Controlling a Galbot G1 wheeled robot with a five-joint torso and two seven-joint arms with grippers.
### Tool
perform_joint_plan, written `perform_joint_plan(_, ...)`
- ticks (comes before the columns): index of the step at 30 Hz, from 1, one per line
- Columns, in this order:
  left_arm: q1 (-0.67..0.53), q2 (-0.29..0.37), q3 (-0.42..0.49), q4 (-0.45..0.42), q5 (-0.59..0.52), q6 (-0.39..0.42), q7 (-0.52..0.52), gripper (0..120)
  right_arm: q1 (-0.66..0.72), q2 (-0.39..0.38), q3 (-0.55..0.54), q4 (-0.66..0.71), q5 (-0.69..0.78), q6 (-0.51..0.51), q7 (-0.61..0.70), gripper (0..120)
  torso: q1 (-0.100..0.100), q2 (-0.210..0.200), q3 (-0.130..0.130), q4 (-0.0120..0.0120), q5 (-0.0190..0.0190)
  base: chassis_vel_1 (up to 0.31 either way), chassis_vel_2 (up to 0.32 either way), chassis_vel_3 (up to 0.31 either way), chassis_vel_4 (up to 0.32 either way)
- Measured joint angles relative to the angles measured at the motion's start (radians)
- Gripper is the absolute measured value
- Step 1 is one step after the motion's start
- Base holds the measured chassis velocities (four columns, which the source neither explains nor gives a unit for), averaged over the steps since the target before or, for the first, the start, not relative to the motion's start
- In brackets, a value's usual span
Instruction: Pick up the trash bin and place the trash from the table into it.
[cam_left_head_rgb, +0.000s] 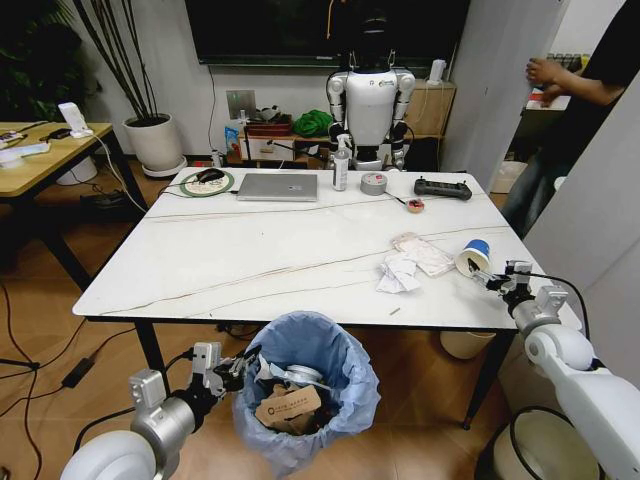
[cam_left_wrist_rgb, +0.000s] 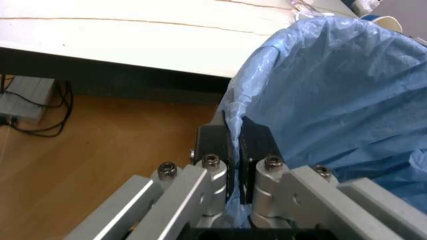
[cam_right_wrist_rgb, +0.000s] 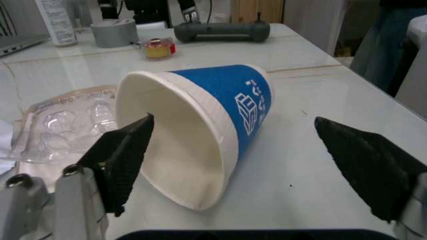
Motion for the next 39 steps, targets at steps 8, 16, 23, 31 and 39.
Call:
perform_joint_plan(8, -0.007, 0.004, 0.005, 0.004, -0.002, 0.0, 0.0, 0, 0.002, 0.001, 0.003, -0.014, -0.009, 0.003, -0.002, 54, 0.0, 0.0, 0.0, -0.0001, 0.0, 0.0, 0.0, 0.0, 0.0)
perform_joint_plan(16, -0.013, 0.008, 0.006, 0.006, -0.004, 0.0, 0.001, 0, 0.006, 0.002, 0.0, -0.019, -0.013, 0.003, 0.002, 24, 0.0, 0.0, 0.0, 0.0, 0.0, 0.0, 0.0, 0.0, 0.0)
perform_joint_plan(23, -0.021, 0.006, 0.011, 0.013, -0.005, -0.001, 0.003, 0, 0.009, 0.002, 0.002, -0.019, -0.01, 0.003, 0.014, 0, 0.0, 0.0, 0.0, 0.0, 0.0, 0.0, 0.0, 0.0, 0.0)
perform_joint_plan(31, -0.027, 0.004, 0.015, 0.017, -0.006, -0.002, 0.004, 0, 0.014, -0.002, 0.009, -0.004, 0.027, 0.032, -0.001, 0, 0.0, 0.0, 0.0, -0.0001, 0.0003, 0.0, 0.0, 0.0, 0.0)
perform_joint_plan(39, -0.033, 0.008, 0.019, 0.018, -0.012, -0.002, 0.005, 0, -0.025, -0.086, 0.028, 0.166, 0.156, 0.082, -0.185, 0, 0.0, 0.0, 0.0, -0.0001, -0.0001, 0.0, 0.0, 0.0, 0.0)
